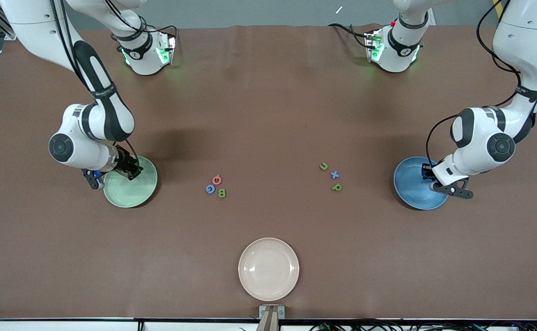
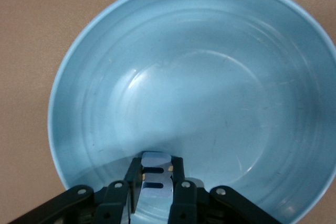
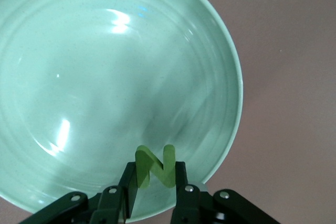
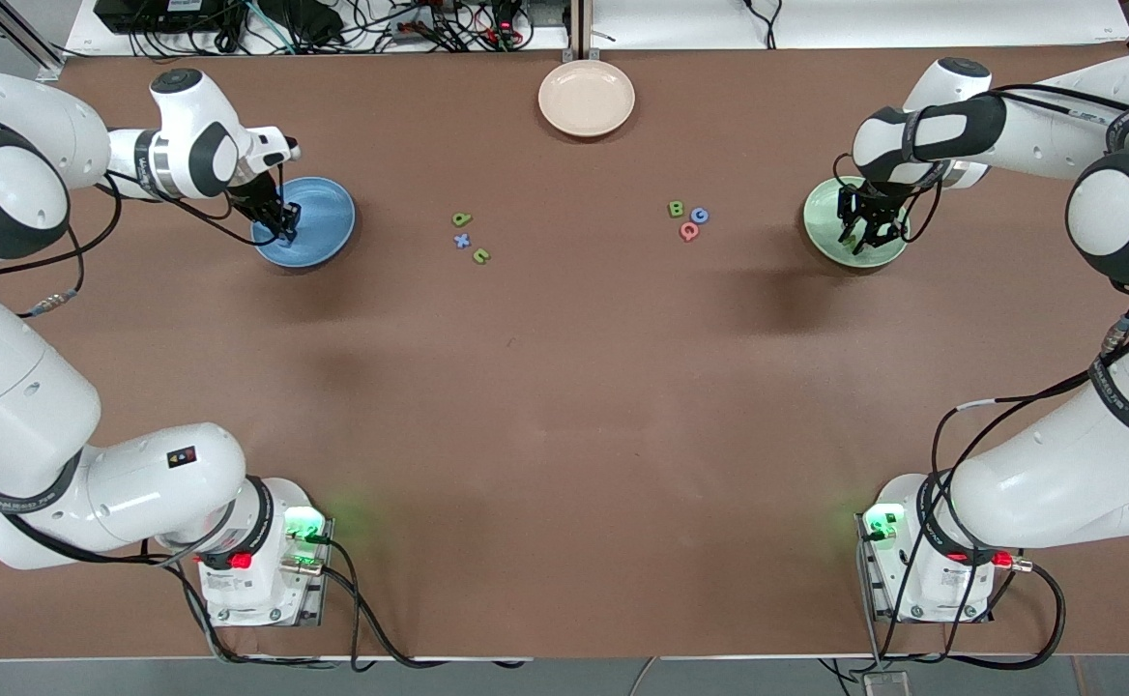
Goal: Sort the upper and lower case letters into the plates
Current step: 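Release the m into the blue plate and the N into the green plate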
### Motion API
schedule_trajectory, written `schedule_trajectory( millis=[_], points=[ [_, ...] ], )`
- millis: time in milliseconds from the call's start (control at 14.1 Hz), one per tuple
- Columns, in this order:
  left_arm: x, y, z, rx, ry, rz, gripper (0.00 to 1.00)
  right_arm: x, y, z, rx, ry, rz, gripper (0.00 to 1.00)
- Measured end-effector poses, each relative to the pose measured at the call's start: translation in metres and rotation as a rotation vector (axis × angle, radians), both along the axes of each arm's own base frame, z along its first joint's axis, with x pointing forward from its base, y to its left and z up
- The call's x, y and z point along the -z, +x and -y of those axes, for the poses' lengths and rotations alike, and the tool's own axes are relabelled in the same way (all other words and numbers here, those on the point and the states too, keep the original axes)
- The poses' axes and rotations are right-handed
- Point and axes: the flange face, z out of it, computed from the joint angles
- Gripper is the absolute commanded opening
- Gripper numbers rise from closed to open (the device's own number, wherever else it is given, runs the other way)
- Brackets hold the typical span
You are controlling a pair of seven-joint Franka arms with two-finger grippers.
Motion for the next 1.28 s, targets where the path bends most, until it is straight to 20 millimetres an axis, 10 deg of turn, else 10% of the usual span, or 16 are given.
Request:
schedule_trajectory(
  millis=[284, 354, 425, 567, 921, 1276],
  points=[
    [-0.002, 0.003, -0.002, -0.006, 0.001, 0.006, 0.73, 0.006, -0.001, -0.001, -0.001, -0.001, -0.008, 0.09],
    [-0.002, 0.004, -0.002, -0.01, 0.002, 0.008, 0.82, 0.007, -0.001, 0.0, -0.001, -0.002, -0.01, 0.16],
    [-0.003, 0.005, -0.003, -0.021, 0.003, 0.011, 1.0, 0.009, -0.002, 0.0, -0.001, -0.002, -0.012, 0.46],
    [-0.008, 0.009, -0.005, -0.059, 0.007, 0.019, 1.0, 0.009, -0.001, -0.001, -0.002, -0.002, -0.012, 1.0],
    [-0.071, 0.03, 0.028, -0.219, 0.047, -0.029, 1.0, 0.001, 0.006, -0.005, -0.01, 0.004, -0.018, 1.0],
    [-0.131, 0.041, 0.167, -0.408, 0.031, -0.004, 1.0, -0.047, 0.041, -0.023, -0.006, 0.041, -0.059, 1.0]
  ],
)
